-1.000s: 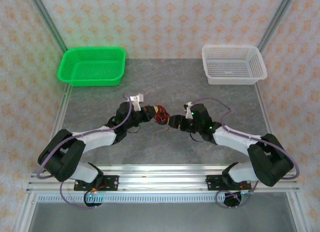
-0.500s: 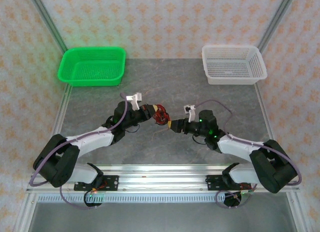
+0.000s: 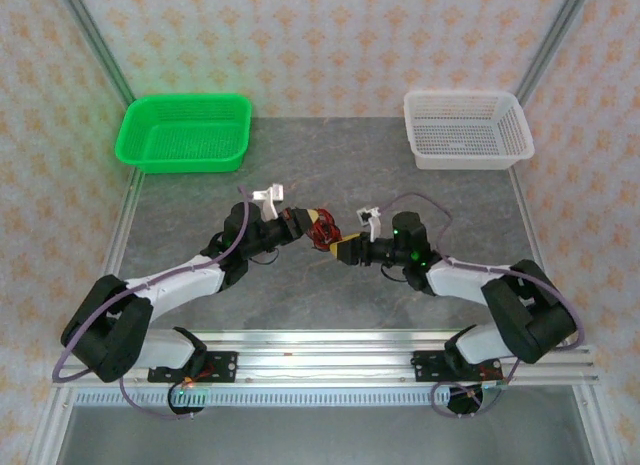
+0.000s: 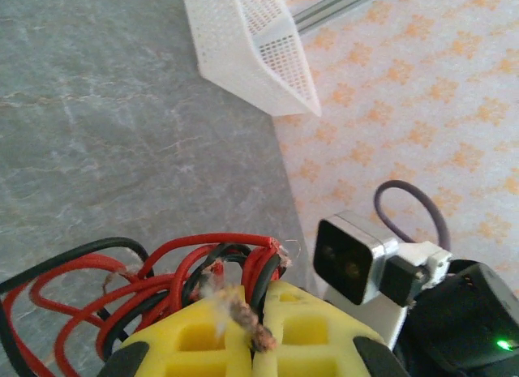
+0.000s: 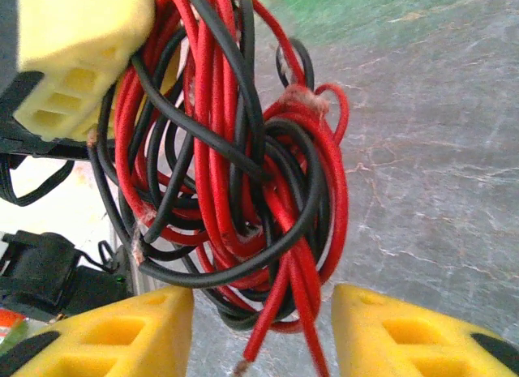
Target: Untangle the cables
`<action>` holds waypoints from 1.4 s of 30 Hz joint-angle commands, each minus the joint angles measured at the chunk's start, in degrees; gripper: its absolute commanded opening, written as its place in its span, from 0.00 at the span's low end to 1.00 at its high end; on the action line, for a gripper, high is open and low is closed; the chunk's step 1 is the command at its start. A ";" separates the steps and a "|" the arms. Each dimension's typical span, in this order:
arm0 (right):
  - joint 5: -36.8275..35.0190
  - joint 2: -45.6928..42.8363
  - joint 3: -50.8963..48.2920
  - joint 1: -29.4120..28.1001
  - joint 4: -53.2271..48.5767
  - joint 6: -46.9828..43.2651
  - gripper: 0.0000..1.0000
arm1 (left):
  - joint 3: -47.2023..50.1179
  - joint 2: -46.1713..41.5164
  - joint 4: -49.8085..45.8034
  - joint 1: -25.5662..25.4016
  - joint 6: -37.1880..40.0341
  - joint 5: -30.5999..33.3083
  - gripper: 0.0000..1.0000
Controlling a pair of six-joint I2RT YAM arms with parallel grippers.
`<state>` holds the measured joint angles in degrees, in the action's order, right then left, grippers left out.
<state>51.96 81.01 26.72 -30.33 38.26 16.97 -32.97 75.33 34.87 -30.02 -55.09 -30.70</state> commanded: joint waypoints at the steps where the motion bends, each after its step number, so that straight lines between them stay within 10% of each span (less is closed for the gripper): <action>1: 3.31 1.33 2.70 0.27 4.61 -2.19 0.34 | -0.53 -1.85 8.60 -0.45 -3.82 -3.75 0.00; 5: 1.50 0.81 3.51 0.27 5.46 -2.19 0.06 | 0.12 -1.23 12.76 -0.41 -6.52 -5.25 0.00; 12: -15.49 -5.87 3.81 0.27 -4.85 -3.09 0.03 | -1.20 -3.14 10.65 -0.44 -6.55 -5.74 0.00; 21: -42.94 -12.17 5.46 0.27 -25.90 -6.79 0.02 | -10.00 -10.90 -22.65 -0.37 8.66 4.87 0.00; 31: -41.85 -15.57 6.51 0.18 -30.82 -6.04 0.02 | -5.87 -13.98 -32.06 -0.43 11.73 15.32 0.53; 42: -45.74 -16.59 3.11 -2.48 -27.11 -9.59 0.02 | -12.43 -6.68 -27.73 -5.16 9.28 4.82 0.66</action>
<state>9.41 66.13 30.74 -31.64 6.94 8.99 -43.33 66.02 3.95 -33.15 -44.21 -21.74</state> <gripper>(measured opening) 0.042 0.659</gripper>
